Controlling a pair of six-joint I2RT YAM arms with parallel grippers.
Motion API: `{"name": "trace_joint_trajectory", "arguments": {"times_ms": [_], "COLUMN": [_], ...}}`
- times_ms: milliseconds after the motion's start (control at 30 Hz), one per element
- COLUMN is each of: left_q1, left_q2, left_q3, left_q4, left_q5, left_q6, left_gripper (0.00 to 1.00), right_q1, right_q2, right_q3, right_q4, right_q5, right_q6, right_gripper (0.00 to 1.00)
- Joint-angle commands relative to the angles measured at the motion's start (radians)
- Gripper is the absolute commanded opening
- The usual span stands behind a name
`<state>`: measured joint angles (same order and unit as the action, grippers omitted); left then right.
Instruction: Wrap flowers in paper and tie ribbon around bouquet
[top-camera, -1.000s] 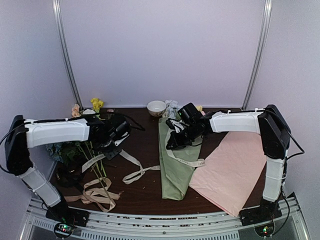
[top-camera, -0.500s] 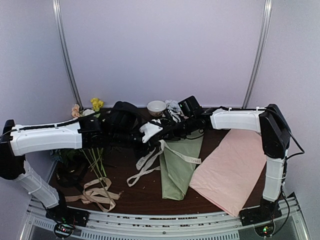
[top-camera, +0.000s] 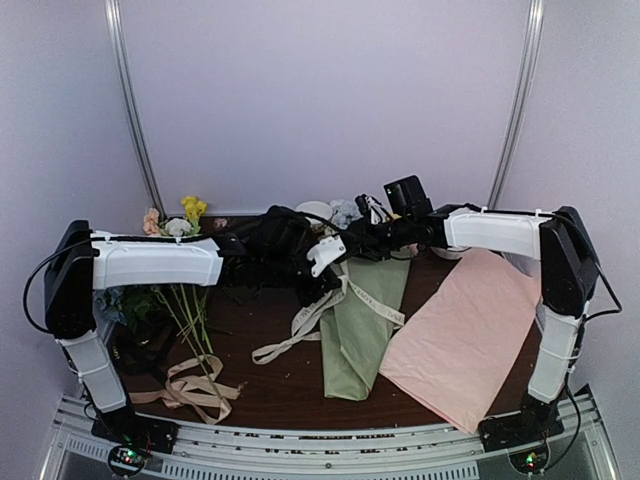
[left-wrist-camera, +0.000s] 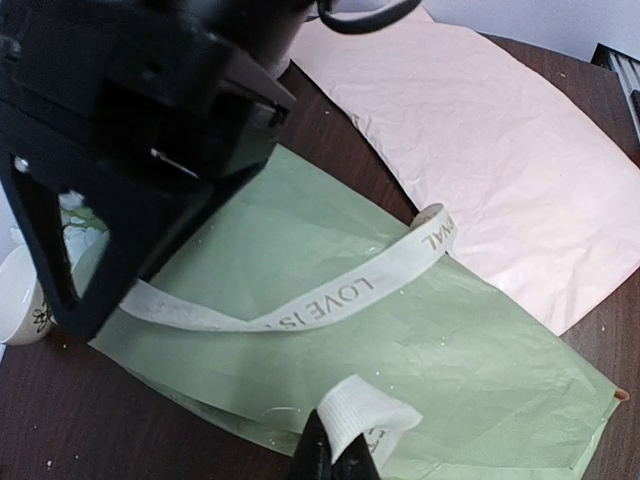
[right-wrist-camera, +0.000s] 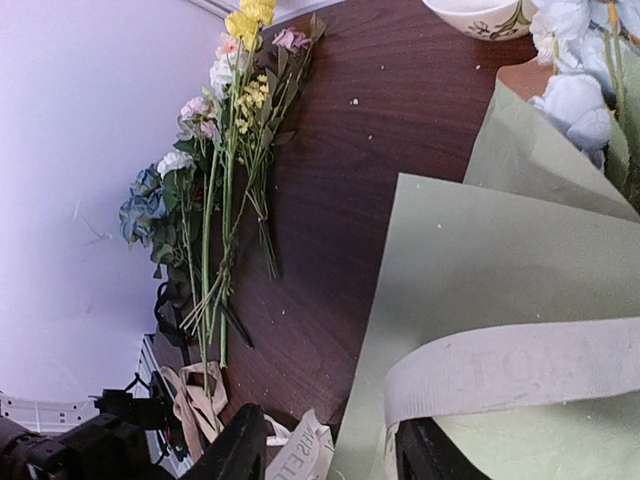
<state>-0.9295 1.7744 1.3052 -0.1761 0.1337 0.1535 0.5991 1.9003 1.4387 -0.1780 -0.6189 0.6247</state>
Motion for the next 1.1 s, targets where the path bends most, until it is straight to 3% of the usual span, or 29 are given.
{"name": "trace_joint_trajectory", "arguments": {"times_ms": [0, 300, 433, 533, 633, 733, 833, 1067], "left_q1": [0.004, 0.044, 0.075, 0.085, 0.085, 0.094, 0.12, 0.129], "left_q2": [0.016, 0.12, 0.14, 0.159, 0.242, 0.318, 0.339, 0.359], "left_q3": [0.045, 0.142, 0.113, 0.105, 0.193, 0.248, 0.219, 0.208], "left_q4": [0.083, 0.065, 0.168, 0.25, 0.157, 0.06, 0.09, 0.148], "left_q5": [0.034, 0.03, 0.092, 0.139, 0.159, 0.092, 0.09, 0.12], "left_q6": [-0.019, -0.075, -0.166, -0.23, -0.237, -0.266, -0.346, -0.362], "left_gripper": [0.0, 0.0, 0.0, 0.0, 0.0, 0.0, 0.0, 0.0], "right_q1": [-0.002, -0.03, -0.033, -0.027, -0.032, -0.047, -0.07, -0.075], "right_q2": [-0.02, -0.012, 0.051, 0.102, 0.101, 0.055, 0.0, -0.084], "right_q3": [-0.01, -0.069, -0.089, -0.109, -0.137, -0.156, -0.224, -0.329], "right_q4": [0.022, 0.059, 0.071, 0.13, 0.216, 0.206, 0.243, 0.284], "right_q5": [0.043, 0.046, 0.024, -0.021, -0.062, -0.019, 0.021, 0.083], "right_q6": [0.026, 0.039, 0.054, 0.092, 0.149, 0.146, 0.176, 0.174], "right_gripper": [0.45, 0.5, 0.39, 0.38, 0.38, 0.38, 0.38, 0.25]}}
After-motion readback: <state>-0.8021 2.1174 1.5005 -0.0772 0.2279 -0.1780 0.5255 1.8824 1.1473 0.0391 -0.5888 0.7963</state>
